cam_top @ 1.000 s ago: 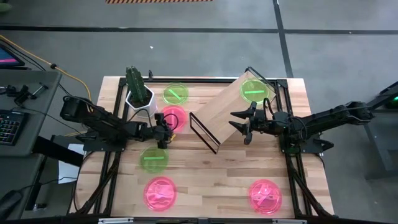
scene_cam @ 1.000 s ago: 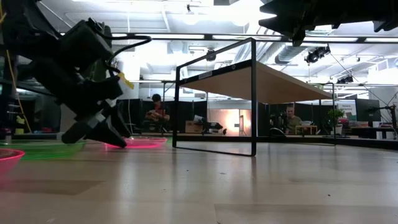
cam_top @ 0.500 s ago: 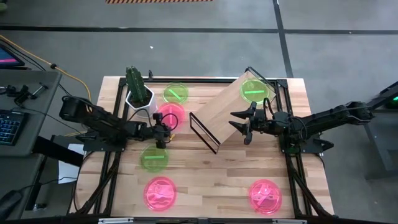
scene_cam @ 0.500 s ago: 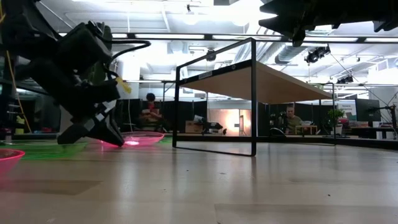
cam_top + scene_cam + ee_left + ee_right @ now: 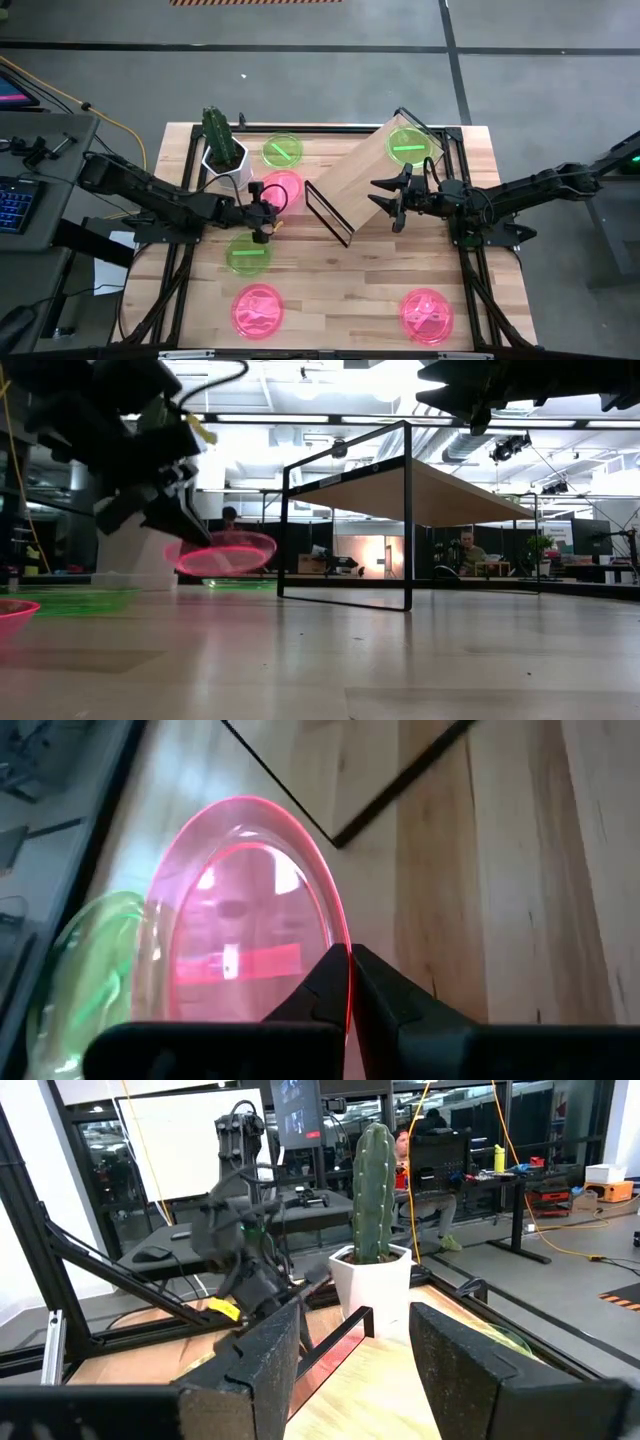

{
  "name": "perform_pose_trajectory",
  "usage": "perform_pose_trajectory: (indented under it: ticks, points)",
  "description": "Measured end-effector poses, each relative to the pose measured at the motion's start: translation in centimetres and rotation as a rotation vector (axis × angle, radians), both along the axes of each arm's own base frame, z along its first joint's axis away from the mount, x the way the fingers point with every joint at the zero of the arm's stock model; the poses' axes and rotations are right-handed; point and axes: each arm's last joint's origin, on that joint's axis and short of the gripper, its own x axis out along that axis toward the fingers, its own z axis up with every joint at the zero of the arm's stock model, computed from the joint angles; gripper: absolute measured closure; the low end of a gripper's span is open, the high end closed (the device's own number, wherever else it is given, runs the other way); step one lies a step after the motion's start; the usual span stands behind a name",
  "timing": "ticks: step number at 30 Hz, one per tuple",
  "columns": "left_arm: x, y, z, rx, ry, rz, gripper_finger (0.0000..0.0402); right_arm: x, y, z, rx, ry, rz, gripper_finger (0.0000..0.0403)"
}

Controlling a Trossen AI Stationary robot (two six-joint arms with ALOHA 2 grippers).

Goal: Place and stack plates onto a shelf
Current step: Put the top left pink plate on the shelf

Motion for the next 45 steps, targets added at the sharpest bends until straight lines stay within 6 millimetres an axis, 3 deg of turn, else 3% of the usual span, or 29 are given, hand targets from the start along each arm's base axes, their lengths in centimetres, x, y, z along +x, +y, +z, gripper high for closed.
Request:
perform_pose_trajectory:
  ticks: [9, 18, 22, 26, 35, 45]
  points:
    - [-0.2, -0.2, 4.2, 0.240, -0.004, 0.195, 0.0401, 0.0, 0.0, 0.0, -0.002, 0.002, 0.000, 0.0224]
    - [3.8, 0.4, 12.2, 0.457, -0.103, 0.125, 0.0401, 0.0, 0.0, 0.1, -0.006, -0.006, -0.001, 0.0224]
    - [5.9, 0.8, 14.0, 0.483, -0.130, 0.047, 0.0401, 0.0, 0.0, 0.1, -0.007, -0.006, -0.007, 0.0224]
    - [8.1, 1.1, 13.6, 0.445, -0.106, -0.028, 0.0401, -0.2, -0.2, 0.6, 0.000, -0.062, -0.070, 0.0224]
    - [13.1, 0.0, 9.1, 0.418, -0.032, -0.188, 0.0401, -0.4, -0.3, 1.6, 0.004, -0.164, -0.096, 0.0224]
    - [15.8, -0.7, 10.5, 0.395, -0.072, -0.316, 0.0401, -0.4, -0.3, 1.6, 0.002, -0.156, -0.095, 0.0224]
